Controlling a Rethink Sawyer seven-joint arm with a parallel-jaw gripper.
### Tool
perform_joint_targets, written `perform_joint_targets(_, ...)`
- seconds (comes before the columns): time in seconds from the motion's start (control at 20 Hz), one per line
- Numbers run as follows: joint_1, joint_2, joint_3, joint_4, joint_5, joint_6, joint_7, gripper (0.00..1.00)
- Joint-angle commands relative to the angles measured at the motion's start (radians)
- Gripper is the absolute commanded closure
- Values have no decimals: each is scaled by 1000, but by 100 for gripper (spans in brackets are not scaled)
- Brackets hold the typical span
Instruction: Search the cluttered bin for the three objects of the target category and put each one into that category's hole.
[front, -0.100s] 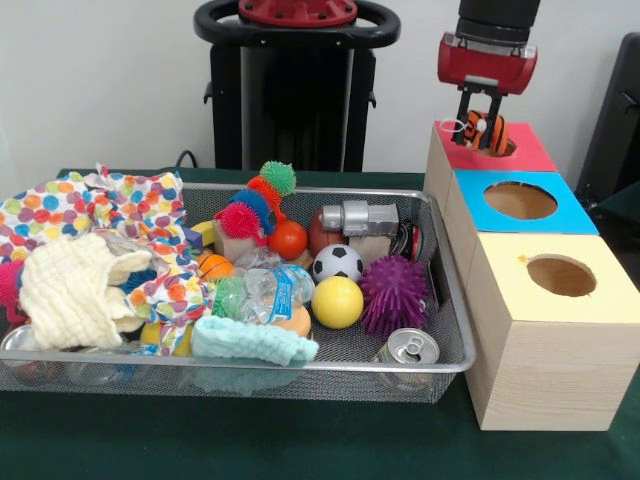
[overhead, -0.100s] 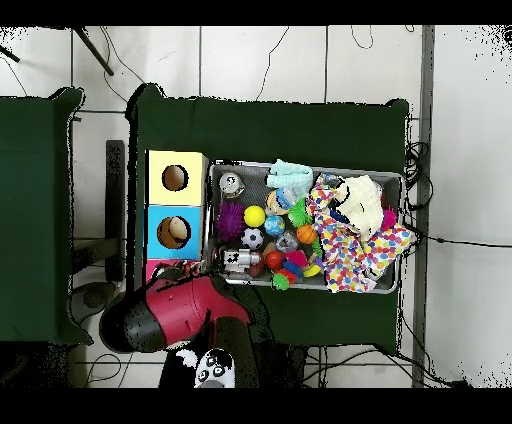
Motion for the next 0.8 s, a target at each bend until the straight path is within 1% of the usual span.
perform_joint_targets(0.05,2,55,-34,35,18,-63,142,100)
perform_joint_targets(0.25,14,53,-53,19,20,-52,133,100)
perform_joint_targets(0.5,9,44,-50,27,25,-46,120,100)
perform_joint_targets(0.65,42,63,-71,29,27,-68,150,100)
perform_joint_targets(0.8,67,55,-77,45,46,-62,170,100)
